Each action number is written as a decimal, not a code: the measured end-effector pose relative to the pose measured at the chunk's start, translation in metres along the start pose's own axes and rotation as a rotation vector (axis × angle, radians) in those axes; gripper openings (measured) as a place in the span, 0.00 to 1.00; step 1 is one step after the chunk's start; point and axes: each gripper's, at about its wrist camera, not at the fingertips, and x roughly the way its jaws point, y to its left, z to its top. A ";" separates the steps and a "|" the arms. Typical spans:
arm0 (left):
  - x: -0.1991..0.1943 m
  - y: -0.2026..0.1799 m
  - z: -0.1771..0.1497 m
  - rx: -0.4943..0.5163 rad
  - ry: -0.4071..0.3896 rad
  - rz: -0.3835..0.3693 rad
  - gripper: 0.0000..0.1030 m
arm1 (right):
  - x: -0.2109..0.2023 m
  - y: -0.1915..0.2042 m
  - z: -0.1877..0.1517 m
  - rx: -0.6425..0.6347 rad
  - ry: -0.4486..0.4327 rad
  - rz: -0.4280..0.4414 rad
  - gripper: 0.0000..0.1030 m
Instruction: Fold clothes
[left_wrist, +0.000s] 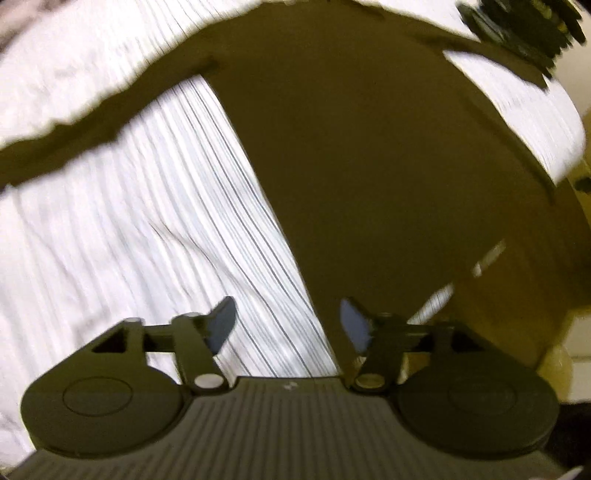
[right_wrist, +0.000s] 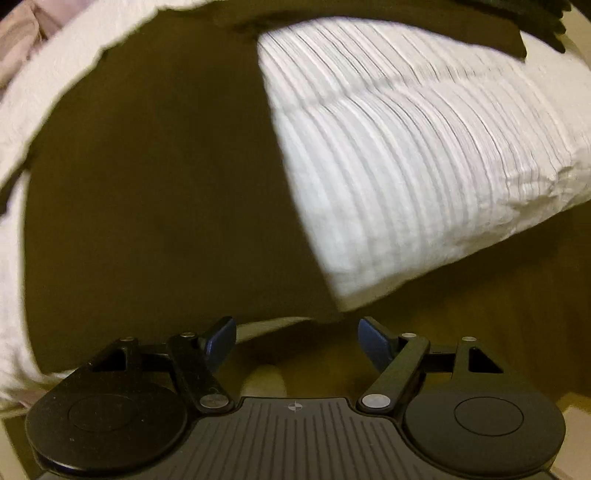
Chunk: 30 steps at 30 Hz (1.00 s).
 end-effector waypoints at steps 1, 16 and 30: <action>-0.009 0.000 0.006 -0.005 -0.025 0.022 0.66 | -0.010 0.012 0.000 0.002 -0.018 0.002 0.74; -0.078 -0.029 0.060 0.085 -0.292 0.025 0.81 | -0.105 0.167 0.010 -0.164 -0.273 0.026 0.74; -0.087 -0.038 0.064 0.108 -0.308 -0.010 0.84 | -0.096 0.218 -0.012 -0.234 -0.273 -0.085 0.74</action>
